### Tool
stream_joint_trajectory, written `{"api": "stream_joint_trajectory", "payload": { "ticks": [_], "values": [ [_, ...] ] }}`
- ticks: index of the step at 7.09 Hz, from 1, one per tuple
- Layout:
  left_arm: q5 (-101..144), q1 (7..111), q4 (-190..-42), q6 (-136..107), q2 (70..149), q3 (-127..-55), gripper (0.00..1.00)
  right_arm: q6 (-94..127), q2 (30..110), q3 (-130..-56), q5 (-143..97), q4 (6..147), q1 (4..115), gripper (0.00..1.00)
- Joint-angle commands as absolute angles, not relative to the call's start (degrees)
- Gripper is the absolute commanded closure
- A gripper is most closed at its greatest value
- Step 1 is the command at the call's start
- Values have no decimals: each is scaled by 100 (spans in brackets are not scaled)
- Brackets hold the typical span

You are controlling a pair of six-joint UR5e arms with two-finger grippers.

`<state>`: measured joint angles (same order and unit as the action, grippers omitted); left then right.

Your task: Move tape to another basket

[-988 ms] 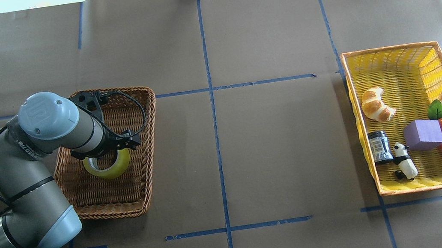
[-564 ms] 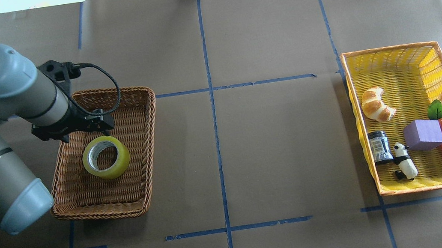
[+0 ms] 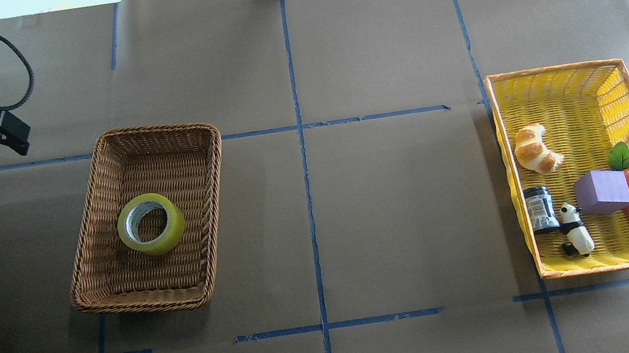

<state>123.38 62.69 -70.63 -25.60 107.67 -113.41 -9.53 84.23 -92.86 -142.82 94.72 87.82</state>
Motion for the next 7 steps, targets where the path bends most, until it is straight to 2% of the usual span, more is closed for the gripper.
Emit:
{"api": "stream_joint_trajectory", "payload": {
  "ticks": [1, 3, 5, 7],
  "values": [
    [12993, 6984, -7118, -1193, 10321, -10814, 0, -1169, 9006, -9211, -14291, 9449, 9253, 0],
    [13166, 7652, -7163, -285, 10013, -10111, 0, -1178, 9114, -9193, -14047, 9370, 9255, 0],
    [13184, 8163, -8020, 262, 9696, -9355, 0, -1134, 9263, -9123, -13975, 9123, 9264, 0],
    [13595, 8262, -8191, 229, 9511, -9089, 0, -811, 9290, -9167, -13957, 9036, 9264, 0]
  ]
}}
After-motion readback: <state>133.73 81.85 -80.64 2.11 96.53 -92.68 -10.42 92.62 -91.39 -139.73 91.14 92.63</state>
